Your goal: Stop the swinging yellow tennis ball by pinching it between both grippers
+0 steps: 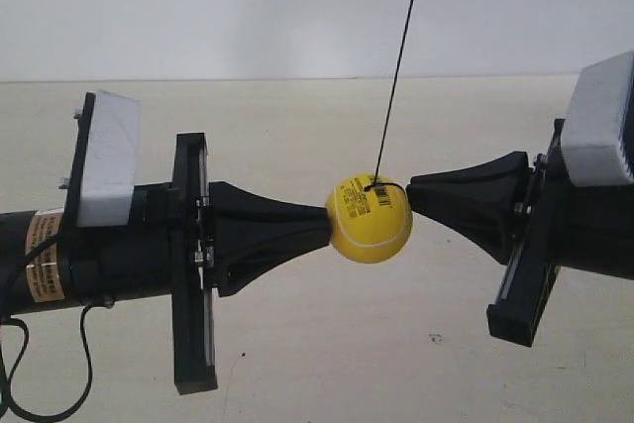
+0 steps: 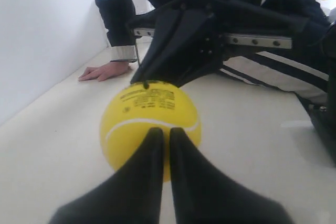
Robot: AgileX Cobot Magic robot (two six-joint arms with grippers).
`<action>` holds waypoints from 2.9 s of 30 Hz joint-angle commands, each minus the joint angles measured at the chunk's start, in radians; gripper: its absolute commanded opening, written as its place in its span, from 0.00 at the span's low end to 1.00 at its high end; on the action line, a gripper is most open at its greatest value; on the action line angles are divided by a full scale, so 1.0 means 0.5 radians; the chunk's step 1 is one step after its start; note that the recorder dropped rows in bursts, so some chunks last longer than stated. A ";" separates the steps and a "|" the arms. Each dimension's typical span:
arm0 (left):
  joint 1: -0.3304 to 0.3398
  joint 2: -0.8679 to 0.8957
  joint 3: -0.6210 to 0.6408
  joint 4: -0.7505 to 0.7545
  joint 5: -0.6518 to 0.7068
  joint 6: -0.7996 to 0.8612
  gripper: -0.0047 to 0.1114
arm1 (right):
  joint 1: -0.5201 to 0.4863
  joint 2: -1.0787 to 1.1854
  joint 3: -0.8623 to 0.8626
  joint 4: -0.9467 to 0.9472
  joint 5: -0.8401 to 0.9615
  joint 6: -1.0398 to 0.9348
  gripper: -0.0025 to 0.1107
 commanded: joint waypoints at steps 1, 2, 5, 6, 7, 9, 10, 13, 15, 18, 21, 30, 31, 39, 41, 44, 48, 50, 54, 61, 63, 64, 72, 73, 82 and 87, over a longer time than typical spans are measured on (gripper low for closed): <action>-0.080 0.008 -0.025 -0.072 -0.019 0.011 0.08 | 0.006 0.006 -0.001 0.004 -0.071 0.013 0.02; -0.088 0.008 -0.026 -0.082 -0.019 0.011 0.08 | 0.006 0.006 -0.001 -0.001 -0.081 0.017 0.02; -0.088 0.008 -0.026 -0.085 -0.019 0.011 0.08 | 0.006 0.006 -0.001 -0.001 -0.081 0.017 0.02; -0.088 0.008 -0.026 -0.092 -0.019 0.011 0.08 | 0.006 0.006 -0.001 -0.001 -0.081 0.017 0.02; -0.088 0.008 -0.026 -0.097 -0.019 0.011 0.08 | 0.006 0.006 -0.001 -0.001 -0.085 0.018 0.02; -0.088 0.008 -0.026 -0.100 -0.019 0.020 0.08 | 0.006 0.006 -0.001 -0.006 -0.084 0.028 0.02; -0.088 0.008 -0.026 -0.100 -0.019 0.026 0.08 | 0.006 0.006 -0.001 -0.006 -0.084 0.028 0.02; -0.088 0.008 -0.026 -0.101 -0.017 0.026 0.08 | 0.006 0.006 -0.001 -0.006 -0.084 0.028 0.02; -0.088 0.008 -0.026 -0.138 0.019 0.026 0.08 | 0.006 0.006 -0.001 -0.006 -0.084 0.028 0.02; -0.088 0.008 -0.026 -0.197 0.074 0.026 0.08 | 0.006 0.006 -0.001 -0.010 -0.084 0.028 0.02; -0.088 0.008 -0.026 -0.230 0.089 0.062 0.08 | 0.006 0.006 -0.001 -0.010 -0.084 0.028 0.02; -0.088 0.008 -0.026 -0.257 0.089 0.086 0.08 | 0.006 0.006 -0.001 -0.017 -0.084 0.032 0.02; -0.088 0.008 -0.026 -0.257 0.089 0.086 0.08 | 0.006 0.006 -0.001 -0.022 -0.084 0.032 0.02; -0.088 0.008 -0.026 -0.249 0.089 0.085 0.08 | 0.006 0.006 -0.001 -0.022 -0.084 0.032 0.02; -0.088 0.008 -0.026 -0.244 0.089 0.085 0.08 | 0.006 0.006 -0.001 -0.022 -0.084 0.032 0.02; -0.088 0.008 -0.026 -0.240 0.089 0.085 0.08 | 0.006 0.006 -0.001 -0.022 -0.084 0.032 0.02; -0.088 0.008 -0.026 -0.240 0.089 0.085 0.08 | 0.006 0.006 -0.001 -0.022 -0.084 0.032 0.02; -0.088 0.008 -0.026 -0.240 0.089 0.085 0.08 | 0.006 0.006 -0.001 -0.022 -0.084 0.032 0.02; -0.088 0.008 -0.026 -0.240 0.089 0.085 0.08 | 0.006 0.006 -0.001 -0.022 -0.084 0.032 0.02; -0.088 0.008 -0.026 -0.241 0.111 0.085 0.08 | 0.006 0.006 -0.001 0.000 -0.055 0.032 0.02; -0.088 0.008 -0.026 -0.241 0.138 0.085 0.08 | 0.006 0.006 -0.001 0.000 -0.055 0.032 0.02; -0.088 0.008 -0.026 -0.241 0.148 0.085 0.08 | 0.006 0.006 -0.001 0.000 -0.055 0.032 0.02; -0.088 0.008 -0.021 -0.241 0.222 0.085 0.08 | 0.006 -0.023 -0.001 0.072 0.138 0.032 0.02; -0.088 0.008 -0.021 -0.241 0.226 0.085 0.08 | 0.006 -0.038 -0.001 0.072 0.151 0.032 0.02; -0.085 0.008 -0.021 -0.241 0.240 0.085 0.08 | 0.006 -0.137 -0.001 0.118 0.356 0.087 0.02; -0.085 0.008 -0.021 -0.241 0.287 0.085 0.08 | 0.006 -0.137 -0.001 0.118 0.356 0.124 0.02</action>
